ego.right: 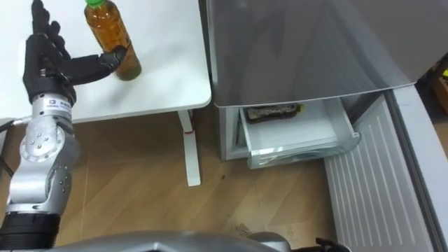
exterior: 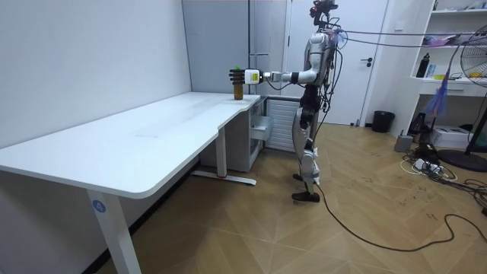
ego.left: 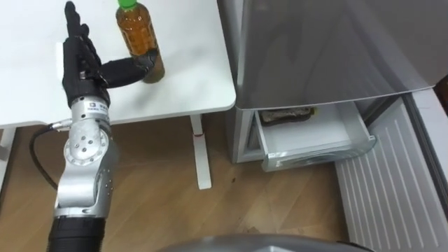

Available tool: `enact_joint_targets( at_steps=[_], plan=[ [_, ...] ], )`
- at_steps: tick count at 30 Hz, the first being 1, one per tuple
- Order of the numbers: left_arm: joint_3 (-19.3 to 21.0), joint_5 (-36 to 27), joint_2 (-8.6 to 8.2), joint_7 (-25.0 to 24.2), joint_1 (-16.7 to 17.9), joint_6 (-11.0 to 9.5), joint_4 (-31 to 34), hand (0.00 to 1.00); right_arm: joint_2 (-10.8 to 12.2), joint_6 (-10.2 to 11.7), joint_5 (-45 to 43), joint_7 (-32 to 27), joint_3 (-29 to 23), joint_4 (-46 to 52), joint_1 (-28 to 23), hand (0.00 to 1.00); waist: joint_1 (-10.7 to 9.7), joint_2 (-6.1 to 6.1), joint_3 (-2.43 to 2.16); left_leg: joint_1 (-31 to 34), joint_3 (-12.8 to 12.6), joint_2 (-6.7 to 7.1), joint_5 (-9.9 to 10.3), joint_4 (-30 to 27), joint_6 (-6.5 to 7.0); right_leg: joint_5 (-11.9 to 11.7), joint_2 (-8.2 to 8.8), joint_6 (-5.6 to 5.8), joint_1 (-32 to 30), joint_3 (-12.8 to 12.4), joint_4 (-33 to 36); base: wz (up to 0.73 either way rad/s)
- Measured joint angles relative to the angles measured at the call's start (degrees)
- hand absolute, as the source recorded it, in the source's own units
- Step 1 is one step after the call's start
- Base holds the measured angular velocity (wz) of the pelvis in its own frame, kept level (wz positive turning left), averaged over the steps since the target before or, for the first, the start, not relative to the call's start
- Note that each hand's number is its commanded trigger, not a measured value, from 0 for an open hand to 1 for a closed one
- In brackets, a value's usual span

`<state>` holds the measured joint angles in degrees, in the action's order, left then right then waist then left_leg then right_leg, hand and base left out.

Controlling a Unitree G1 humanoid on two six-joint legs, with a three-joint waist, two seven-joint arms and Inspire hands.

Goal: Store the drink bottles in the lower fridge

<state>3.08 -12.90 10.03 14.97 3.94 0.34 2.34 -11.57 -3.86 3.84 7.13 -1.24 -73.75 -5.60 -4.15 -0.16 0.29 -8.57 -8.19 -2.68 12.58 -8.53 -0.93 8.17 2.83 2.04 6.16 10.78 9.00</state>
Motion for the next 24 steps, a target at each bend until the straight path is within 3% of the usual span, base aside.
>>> enact_joint_targets(
  at_steps=[4,9,15,24],
  plan=[
    [0.0,-1.2,-0.01,-0.7,0.0,1.1,0.0,0.00,0.0,-0.2,-1.7,-0.1,0.1,0.0,-0.3,0.00,-0.4,0.12,0.11,-0.5,-0.6,-0.05,0.0,0.1,0.00,0.0,-0.09,-0.02,0.0,-0.7,0.3,-0.08],
    [0.0,-8.0,0.01,-0.6,-0.1,1.2,-0.2,0.00,0.0,-1.3,-1.7,-0.3,0.1,-0.1,-0.1,0.00,-0.5,-0.02,0.31,-0.8,-0.9,-0.09,0.0,0.3,0.01,0.0,-0.15,0.00,-0.3,-1.4,0.8,-0.06],
    [0.1,-10.2,0.01,-0.5,-0.1,1.3,-0.2,0.00,0.2,-3.0,-4.4,-0.7,0.0,-0.5,-0.2,0.00,-0.6,-0.11,0.39,-0.7,-1.1,-0.10,0.0,0.3,0.02,0.0,-0.22,-0.01,-0.5,-2.0,0.8,-0.02],
    [0.9,-14.5,0.15,-0.6,-3.3,3.3,-3.0,0.00,0.3,-4.4,-11.7,-0.7,0.0,-0.3,-0.4,0.00,-0.7,0.10,0.40,-0.9,-1.4,-0.29,0.0,0.3,0.01,0.0,-0.45,-0.02,-0.5,-2.1,0.8,0.00]
  ],
)
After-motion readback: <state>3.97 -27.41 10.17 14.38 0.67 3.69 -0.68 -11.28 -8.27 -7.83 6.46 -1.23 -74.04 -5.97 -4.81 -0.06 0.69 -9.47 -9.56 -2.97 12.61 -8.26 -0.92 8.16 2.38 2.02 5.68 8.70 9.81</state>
